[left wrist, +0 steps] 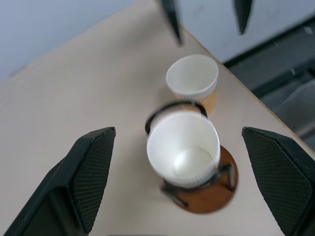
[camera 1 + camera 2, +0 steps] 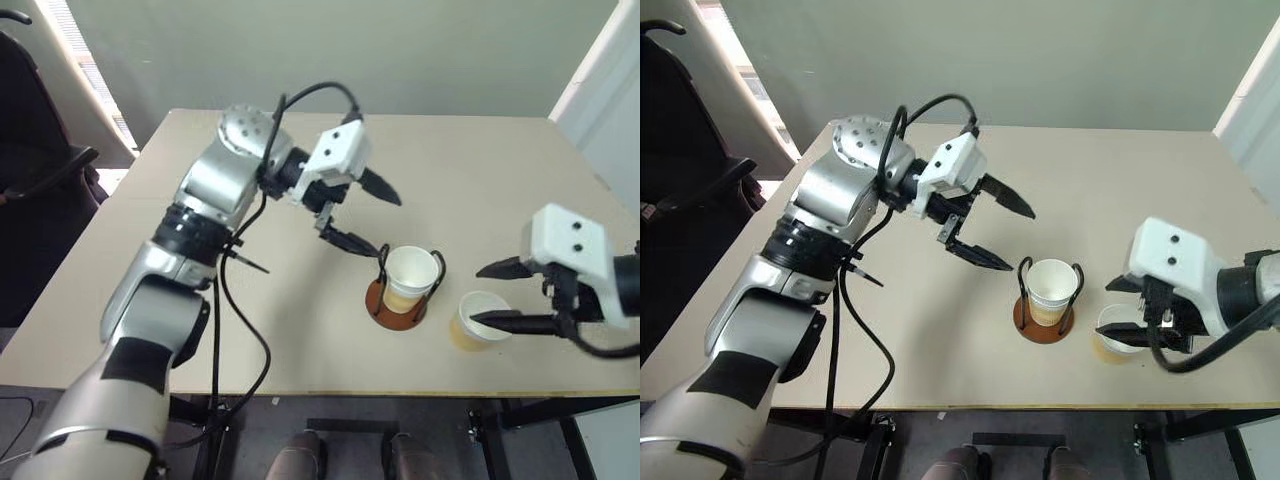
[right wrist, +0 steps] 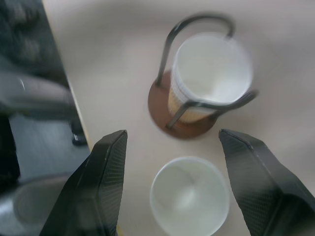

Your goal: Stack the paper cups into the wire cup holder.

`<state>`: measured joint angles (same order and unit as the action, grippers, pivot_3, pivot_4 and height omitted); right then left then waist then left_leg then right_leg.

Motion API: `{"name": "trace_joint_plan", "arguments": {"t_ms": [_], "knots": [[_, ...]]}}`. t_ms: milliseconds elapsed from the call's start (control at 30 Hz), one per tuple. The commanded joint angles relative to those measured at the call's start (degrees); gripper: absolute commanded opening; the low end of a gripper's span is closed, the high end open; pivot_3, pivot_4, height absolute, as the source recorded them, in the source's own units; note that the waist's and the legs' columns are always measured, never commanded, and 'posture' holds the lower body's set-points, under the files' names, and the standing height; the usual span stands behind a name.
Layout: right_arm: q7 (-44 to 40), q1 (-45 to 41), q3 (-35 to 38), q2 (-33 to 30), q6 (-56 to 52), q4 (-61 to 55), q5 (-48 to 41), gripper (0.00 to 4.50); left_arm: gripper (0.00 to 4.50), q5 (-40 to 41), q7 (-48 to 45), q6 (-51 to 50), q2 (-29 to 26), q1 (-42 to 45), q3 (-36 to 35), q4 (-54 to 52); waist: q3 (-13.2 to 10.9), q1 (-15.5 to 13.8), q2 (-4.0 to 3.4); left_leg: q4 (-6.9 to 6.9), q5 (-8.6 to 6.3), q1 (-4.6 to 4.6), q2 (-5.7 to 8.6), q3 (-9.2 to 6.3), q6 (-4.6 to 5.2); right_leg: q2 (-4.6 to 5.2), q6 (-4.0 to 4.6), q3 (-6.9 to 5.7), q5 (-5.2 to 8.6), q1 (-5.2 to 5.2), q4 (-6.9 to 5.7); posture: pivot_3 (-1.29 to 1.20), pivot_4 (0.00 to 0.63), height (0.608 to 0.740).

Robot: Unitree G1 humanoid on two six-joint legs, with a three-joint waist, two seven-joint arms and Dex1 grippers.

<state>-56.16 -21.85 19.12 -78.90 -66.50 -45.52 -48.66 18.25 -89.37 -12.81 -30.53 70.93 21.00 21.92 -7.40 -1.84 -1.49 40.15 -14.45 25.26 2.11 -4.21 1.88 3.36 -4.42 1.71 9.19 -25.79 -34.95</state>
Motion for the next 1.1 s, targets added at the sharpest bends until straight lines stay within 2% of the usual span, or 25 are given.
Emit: {"name": "trace_joint_plan", "arguments": {"t_ms": [33,100,433,600,767,900,1000,1100], "knots": [[0.50,3.22,0.48,-1.63,2.82,-0.93,3.71,3.95,4.50,0.01,1.70,-2.61,-2.85,-2.40,-4.06,-4.02,0.00,-0.06,0.00,0.04,0.00,-0.04,0.01,-0.01,0.01,0.00,-0.01,0.00,0.00,0.08,0.00,0.00,0.150,0.740],[0.58,3.87,0.01,-1.50,4.00,-0.60,4.19,4.47,4.50,-0.12,2.67,-3.68,-3.64,-3.51,-5.08,-5.05,0.00,-0.06,0.00,0.05,0.00,-0.10,0.04,0.00,0.03,0.01,-0.01,0.03,-0.02,0.14,0.01,0.00,0.150,0.740],[-0.40,8.93,-7.16,-3.79,11.29,0.58,12.00,4.47,4.50,1.46,3.84,-4.62,-6.89,-9.27,-10.04,-11.47,0.00,0.06,0.01,0.00,0.03,-0.28,0.04,0.00,0.05,-0.01,0.01,0.04,-0.03,0.25,0.00,0.00,0.150,0.740],[-0.04,11.67,-13.32,-5.02,16.04,2.73,19.26,4.47,4.50,1.57,4.29,-4.97,-7.40,-10.72,-11.06,-13.10,0.00,0.00,0.01,0.03,0.02,-0.29,0.04,-0.02,0.06,0.00,0.02,0.04,-0.04,0.30,0.02,0.00,0.150,0.740],[0.01,10.58,-17.58,-2.78,17.29,3.64,21.43,4.47,4.50,1.23,4.85,-5.48,-7.74,-11.19,-11.08,-13.72,-0.01,0.06,0.01,0.03,0.02,-0.32,0.04,-0.01,0.07,0.01,0.03,0.05,-0.08,0.32,0.02,0.00,0.150,0.740],[0.42,10.16,-23.30,-1.91,19.01,4.98,26.51,4.47,4.50,1.29,5.23,-5.70,-8.09,-11.76,-11.14,-14.38,-0.01,0.08,0.01,0.01,0.02,-0.34,0.03,-0.01,0.06,0.00,0.04,0.05,-0.08,0.32,0.01,0.00,0.150,0.740],[0.19,10.22,-25.63,-1.17,20.06,5.00,28.95,3.86,4.50,1.30,5.24,-5.70,-8.38,-12.15,-11.22,-14.77,-0.01,0.08,0.02,0.02,0.02,-0.33,0.03,-0.01,0.07,0.00,0.04,0.05,-0.09,0.33,0.02,0.00,0.150,0.740],[-0.25,10.09,-25.79,0.00,20.59,4.79,29.52,2.82,4.50,1.16,5.18,-5.49,-8.69,-12.45,-11.22,-14.87,-0.01,0.08,0.02,0.02,0.02,-0.33,0.03,-0.02,0.07,0.00,0.05,0.05,-0.09,0.32,0.02,0.00,0.150,0.740]]}}
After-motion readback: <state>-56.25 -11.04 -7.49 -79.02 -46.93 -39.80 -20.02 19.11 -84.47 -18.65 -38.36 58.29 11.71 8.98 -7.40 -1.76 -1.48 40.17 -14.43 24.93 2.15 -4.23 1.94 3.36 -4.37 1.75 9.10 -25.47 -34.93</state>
